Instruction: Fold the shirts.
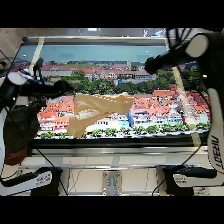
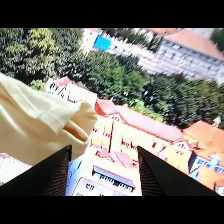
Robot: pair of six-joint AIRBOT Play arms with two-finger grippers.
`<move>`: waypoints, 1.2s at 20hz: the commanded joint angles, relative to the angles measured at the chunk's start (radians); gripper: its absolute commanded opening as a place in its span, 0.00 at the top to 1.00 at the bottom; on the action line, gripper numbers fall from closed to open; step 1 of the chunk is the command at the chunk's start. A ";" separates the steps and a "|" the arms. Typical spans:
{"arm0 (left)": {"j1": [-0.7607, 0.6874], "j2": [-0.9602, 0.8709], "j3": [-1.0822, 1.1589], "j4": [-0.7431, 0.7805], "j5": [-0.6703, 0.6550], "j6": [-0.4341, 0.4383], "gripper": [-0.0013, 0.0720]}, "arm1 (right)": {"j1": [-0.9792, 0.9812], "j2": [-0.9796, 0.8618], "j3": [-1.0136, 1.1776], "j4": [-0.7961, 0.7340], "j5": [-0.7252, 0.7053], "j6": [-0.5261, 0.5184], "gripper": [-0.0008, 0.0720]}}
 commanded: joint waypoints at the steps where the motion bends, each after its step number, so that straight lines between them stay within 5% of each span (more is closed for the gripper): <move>1: 0.055 0.084 -0.278 0.007 -0.016 0.005 0.18 | -0.009 -0.154 -0.033 0.094 0.006 0.001 0.38; 10: 0.054 0.089 -0.457 -0.073 0.119 0.101 0.18 | -0.009 -0.209 -0.004 0.093 0.039 -0.014 0.38; 11: 0.054 0.082 -0.457 -0.114 0.126 0.127 0.24 | -0.009 -0.209 -0.004 0.096 0.037 -0.014 0.38; 13: 0.054 0.064 -0.457 -0.234 0.127 0.208 0.87 | -0.009 -0.212 -0.005 0.093 0.037 -0.016 0.38; 14: 0.054 0.056 -0.457 -0.282 0.126 0.259 0.97 | -0.009 -0.219 -0.005 0.093 0.034 -0.018 0.38; 24: 0.054 -0.013 -0.459 -0.285 0.093 0.277 0.97 | -0.008 -0.422 -0.005 0.187 0.011 -0.019 0.38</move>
